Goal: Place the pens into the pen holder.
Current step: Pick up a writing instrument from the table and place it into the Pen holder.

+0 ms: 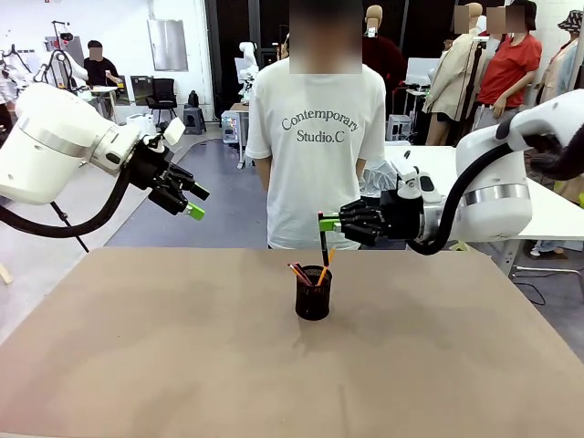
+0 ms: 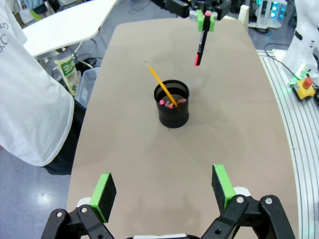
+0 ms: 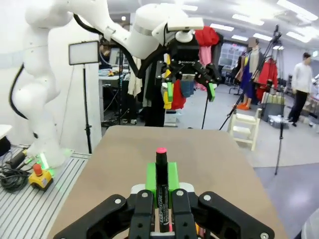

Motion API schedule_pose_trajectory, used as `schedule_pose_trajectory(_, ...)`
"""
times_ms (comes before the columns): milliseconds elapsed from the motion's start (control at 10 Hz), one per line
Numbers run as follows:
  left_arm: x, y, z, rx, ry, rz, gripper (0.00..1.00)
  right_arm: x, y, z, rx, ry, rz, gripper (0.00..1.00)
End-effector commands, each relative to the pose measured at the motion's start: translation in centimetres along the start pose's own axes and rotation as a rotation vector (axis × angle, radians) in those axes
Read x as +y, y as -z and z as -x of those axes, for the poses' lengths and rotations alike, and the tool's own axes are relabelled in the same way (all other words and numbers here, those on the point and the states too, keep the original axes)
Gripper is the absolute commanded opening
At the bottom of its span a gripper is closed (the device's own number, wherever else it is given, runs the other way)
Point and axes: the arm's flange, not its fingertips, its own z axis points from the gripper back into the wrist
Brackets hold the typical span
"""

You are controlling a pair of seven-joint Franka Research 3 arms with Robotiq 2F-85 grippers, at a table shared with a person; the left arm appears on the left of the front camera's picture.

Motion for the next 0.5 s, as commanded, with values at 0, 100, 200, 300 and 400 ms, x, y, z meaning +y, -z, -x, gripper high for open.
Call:
schedule_pose_trajectory(0,-0.1,-0.2,0.0,0.0,0.0,-0.001,1.0,-0.8,0.8,0.9,-0.013,-0.053,0.058,0.0)
schedule_pose_trajectory(100,-0.1,-0.2,0.0,0.0,0.0,-0.001,1.0,-1.4,0.8,1.7,-0.011,-0.031,0.064,0.0)
schedule_pose_trajectory(200,-0.1,-0.2,0.0,0.0,0.0,-0.001,1.0,-2.0,0.7,2.6,-0.02,-0.004,0.078,0.0)
schedule_pose_trajectory(300,-0.1,-0.2,0.0,0.0,0.0,-0.001,1.0,-2.6,0.6,3.4,-0.021,0.005,0.088,0.0)
schedule_pose_trajectory(400,-0.1,-0.2,0.0,0.0,0.0,-0.001,1.0,-3.0,0.6,4.0,-0.036,0.024,0.107,0.0)
